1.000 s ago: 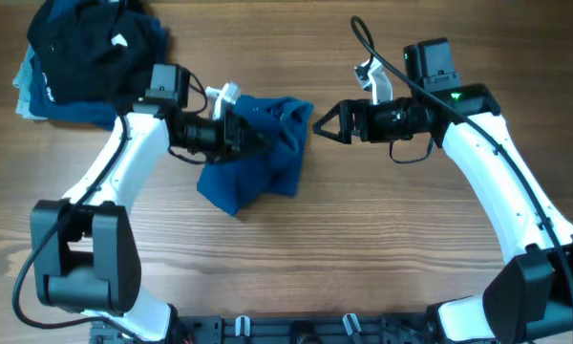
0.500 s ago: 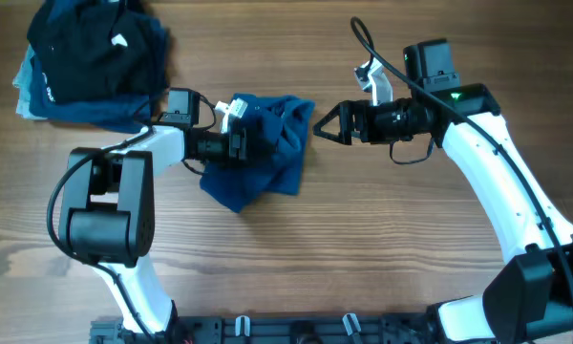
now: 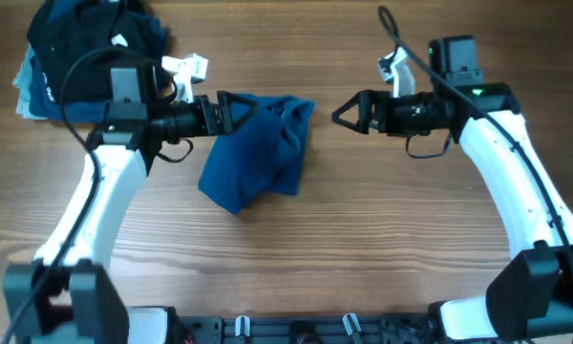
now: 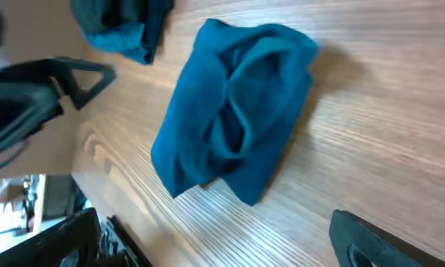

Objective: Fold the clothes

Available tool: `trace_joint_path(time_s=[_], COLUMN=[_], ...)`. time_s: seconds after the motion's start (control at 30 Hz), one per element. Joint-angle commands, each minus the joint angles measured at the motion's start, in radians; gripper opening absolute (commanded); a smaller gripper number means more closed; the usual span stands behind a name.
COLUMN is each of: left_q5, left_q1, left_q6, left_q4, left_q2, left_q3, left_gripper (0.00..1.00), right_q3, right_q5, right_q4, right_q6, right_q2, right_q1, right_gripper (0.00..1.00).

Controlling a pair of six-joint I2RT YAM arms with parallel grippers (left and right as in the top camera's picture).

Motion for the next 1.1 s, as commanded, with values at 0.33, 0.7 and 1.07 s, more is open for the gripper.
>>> trace_joint_path(time_s=[0.33, 0.7, 1.07], left_q5=[0.047, 0.061, 0.185], left_q1=[0.184, 0.02, -0.098], left_q6=[0.112, 0.113, 0.113], left_q4=[0.127, 0.136, -0.045], left_q2=[0.372, 0.476, 0.486], left_q3=[-0.005, -0.005, -0.005], left_gripper=[1.0, 1.0, 0.87], right_q3=[0.003, 0.003, 0.003], right_q5=[0.024, 0.023, 0.024], right_q4=[-0.097, -0.099, -0.103], right_q6=[-0.076, -0.075, -0.078], right_q2=[0.015, 0.015, 0.015], right_q1=[-0.012, -0.012, -0.012], right_gripper=[1.0, 1.0, 0.99])
